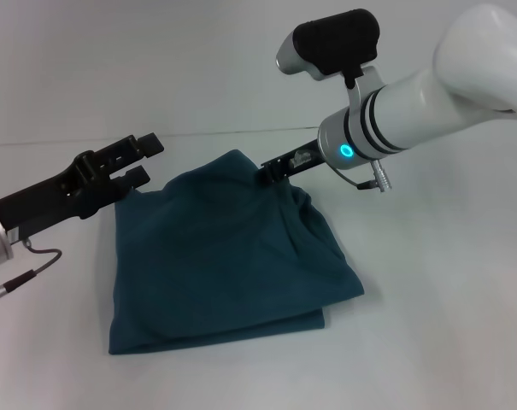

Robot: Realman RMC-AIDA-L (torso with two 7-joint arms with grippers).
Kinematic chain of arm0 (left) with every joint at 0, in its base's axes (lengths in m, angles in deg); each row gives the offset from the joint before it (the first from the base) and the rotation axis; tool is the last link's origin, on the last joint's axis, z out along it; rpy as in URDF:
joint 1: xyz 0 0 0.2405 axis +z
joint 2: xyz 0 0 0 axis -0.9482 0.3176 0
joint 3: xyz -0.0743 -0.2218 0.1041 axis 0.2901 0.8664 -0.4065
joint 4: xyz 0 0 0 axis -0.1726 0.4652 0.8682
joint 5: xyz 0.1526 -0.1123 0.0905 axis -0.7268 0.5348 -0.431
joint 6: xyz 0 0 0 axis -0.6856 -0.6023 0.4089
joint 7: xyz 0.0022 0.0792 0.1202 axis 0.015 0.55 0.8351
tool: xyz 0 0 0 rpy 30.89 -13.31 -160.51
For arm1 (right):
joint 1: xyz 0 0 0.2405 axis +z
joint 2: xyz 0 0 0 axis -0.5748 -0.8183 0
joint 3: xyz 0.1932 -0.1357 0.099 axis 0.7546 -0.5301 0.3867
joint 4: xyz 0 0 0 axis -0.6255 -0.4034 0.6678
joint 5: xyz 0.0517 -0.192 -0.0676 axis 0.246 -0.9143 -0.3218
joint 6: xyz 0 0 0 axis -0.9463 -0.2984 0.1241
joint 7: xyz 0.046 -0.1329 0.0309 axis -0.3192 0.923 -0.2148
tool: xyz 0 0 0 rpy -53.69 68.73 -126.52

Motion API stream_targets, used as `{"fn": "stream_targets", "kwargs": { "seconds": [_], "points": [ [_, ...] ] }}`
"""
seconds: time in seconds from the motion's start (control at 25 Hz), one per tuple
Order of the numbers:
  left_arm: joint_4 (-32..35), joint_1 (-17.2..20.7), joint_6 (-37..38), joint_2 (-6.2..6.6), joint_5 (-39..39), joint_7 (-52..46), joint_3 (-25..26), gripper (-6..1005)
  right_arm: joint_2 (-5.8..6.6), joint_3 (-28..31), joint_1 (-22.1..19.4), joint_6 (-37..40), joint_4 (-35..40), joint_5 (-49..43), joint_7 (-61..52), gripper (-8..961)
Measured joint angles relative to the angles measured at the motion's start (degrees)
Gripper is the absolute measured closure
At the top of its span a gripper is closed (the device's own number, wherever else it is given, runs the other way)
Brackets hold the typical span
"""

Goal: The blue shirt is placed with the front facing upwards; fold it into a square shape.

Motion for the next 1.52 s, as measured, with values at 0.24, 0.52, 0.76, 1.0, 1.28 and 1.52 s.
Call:
{"fn": "stream_targets", "kwargs": {
  "seconds": [0.24, 0.52, 0.76, 1.0, 1.28, 1.52],
  "points": [
    [-0.7, 0.0, 0.0, -0.03, -0.2, 0.1, -0.5, 202, -0.24, -0.2, -0.3, 1.5, 0.3, -0.2, 0.0, 582],
    [-0.3, 0.4, 0.1, 1.14, -0.3, -1.6, -5.3, 203, -0.4, 0.4, -7.0, 14.0, 13.8, 0.5, -0.2, 582],
    [-0.1, 0.6, 0.5, 1.48, -0.6, -2.5, -5.5, 203, 0.02, 1.4, -16.4, 24.3, 28.0, 5.7, -0.3, 581],
    [0.9, -1.5, 1.0, 2.91, -8.1, -5.4, -8.0, 204, 1.19, 8.8, -17.3, 35.7, 28.9, 7.1, 2.4, 578],
    [4.7, -2.6, 1.4, 3.19, -12.9, -6.6, -14.1, 203, 3.67, 20.8, -22.0, 49.0, 29.1, 19.7, 8.4, 464],
    [6.8, -2.6, -1.1, 3.59, -14.4, -7.8, -14.2, 204, 7.04, 25.1, -26.7, 53.0, 29.2, 27.3, 8.6, 199]
  ]
}}
